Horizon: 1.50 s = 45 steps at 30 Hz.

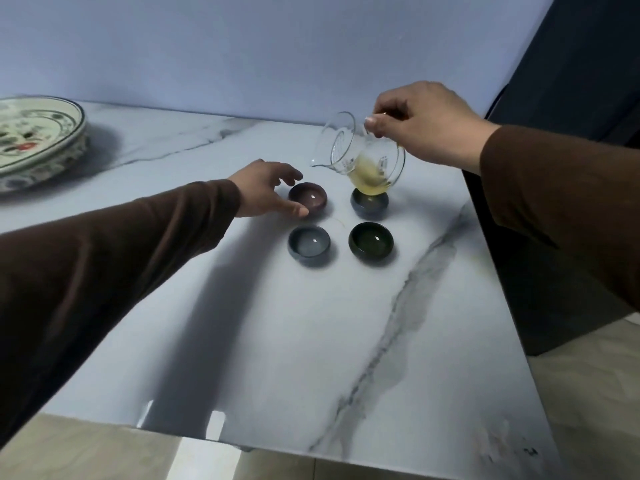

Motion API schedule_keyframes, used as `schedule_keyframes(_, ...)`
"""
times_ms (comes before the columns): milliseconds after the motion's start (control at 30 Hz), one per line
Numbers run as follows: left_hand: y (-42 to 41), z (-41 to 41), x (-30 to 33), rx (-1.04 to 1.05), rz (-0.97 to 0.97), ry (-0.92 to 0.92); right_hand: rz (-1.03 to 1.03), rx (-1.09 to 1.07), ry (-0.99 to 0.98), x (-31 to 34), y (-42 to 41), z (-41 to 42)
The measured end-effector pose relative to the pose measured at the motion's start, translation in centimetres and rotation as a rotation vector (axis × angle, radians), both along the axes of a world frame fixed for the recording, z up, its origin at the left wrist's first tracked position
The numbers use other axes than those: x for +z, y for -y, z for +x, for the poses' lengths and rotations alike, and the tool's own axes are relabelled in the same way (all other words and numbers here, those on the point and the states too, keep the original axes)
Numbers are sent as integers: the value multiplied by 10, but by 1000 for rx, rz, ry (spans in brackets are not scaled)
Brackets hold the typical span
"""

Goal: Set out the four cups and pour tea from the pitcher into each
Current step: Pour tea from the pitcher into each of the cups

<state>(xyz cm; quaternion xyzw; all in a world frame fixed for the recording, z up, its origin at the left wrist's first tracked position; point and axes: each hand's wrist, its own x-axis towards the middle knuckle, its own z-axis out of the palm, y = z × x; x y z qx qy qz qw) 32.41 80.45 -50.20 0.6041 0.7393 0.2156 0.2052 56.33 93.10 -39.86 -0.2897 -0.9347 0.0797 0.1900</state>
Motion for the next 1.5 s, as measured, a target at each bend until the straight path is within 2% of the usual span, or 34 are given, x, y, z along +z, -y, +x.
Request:
schedule_keyframes(767,-3,13,3,15,-17,23,256,129,354,23,16,-34)
schedule_keyframes(1167,-3,15,2,36,-15,16,381,131,388,32,25,-43)
schedule_keyframes(1500,-3,14,4,35,-17,30,398,145,417,40,32,-49)
